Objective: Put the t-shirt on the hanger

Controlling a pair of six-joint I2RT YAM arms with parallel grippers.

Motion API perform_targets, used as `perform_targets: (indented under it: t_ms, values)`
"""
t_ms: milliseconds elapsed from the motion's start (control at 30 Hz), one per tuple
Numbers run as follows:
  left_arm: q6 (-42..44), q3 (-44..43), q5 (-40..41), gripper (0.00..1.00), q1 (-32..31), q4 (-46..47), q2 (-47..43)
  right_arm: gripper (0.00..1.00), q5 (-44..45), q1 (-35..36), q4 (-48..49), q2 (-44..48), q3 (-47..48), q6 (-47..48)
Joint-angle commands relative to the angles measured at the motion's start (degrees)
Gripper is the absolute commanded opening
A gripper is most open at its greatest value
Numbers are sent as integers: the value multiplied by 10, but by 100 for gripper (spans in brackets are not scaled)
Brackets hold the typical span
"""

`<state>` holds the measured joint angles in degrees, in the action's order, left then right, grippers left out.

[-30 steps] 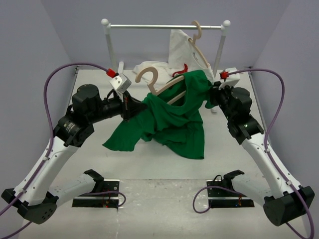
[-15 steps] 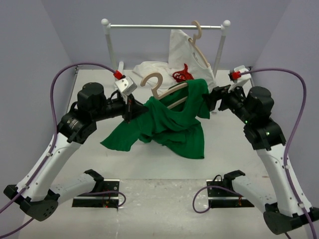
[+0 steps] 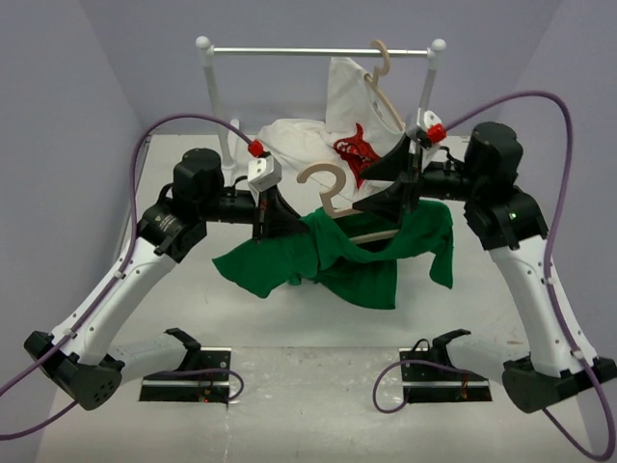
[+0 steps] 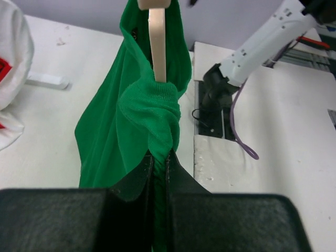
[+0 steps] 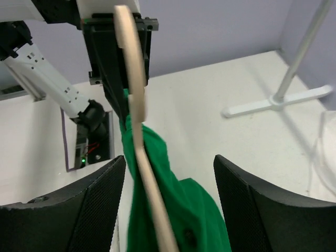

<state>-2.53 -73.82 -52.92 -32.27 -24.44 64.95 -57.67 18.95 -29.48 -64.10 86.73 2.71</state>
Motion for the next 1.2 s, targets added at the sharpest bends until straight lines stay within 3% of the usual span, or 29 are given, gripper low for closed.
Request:
perform_targets:
  t_ms: [0, 367, 600, 767, 833, 900, 1000, 1033, 1167]
  values:
    - [10, 1, -102, 0, 1, 65, 9, 69, -81, 24, -12, -39, 34, 13]
    - [12, -11, -92, 0, 1, 53, 39, 60, -150, 51, 11, -92, 71, -12]
    - [17, -13, -112, 0, -1, 49, 46, 42, -128, 56, 90, -117, 62, -94]
    - [41, -26, -88, 0, 0, 22, 46, 0, -132, 58, 60, -139, 88, -85]
    - [44, -36, -62, 0, 1, 12, 45, 0, -128, 58, 57, -135, 82, -79]
    - [45, -45, -39, 15, 1, -1, 44, 0, -122, 56, 58, -129, 75, -79]
    - [44, -44, 23, 84, 1, -5, 34, 0, -128, 40, 70, -129, 73, -103]
    - [42, -40, 42, 97, 2, -5, 29, 0, -132, 34, 76, -128, 72, -112]
    - [7, 5, 163, 100, 5, 19, -33, 0, -142, 3, 133, -104, 43, -161]
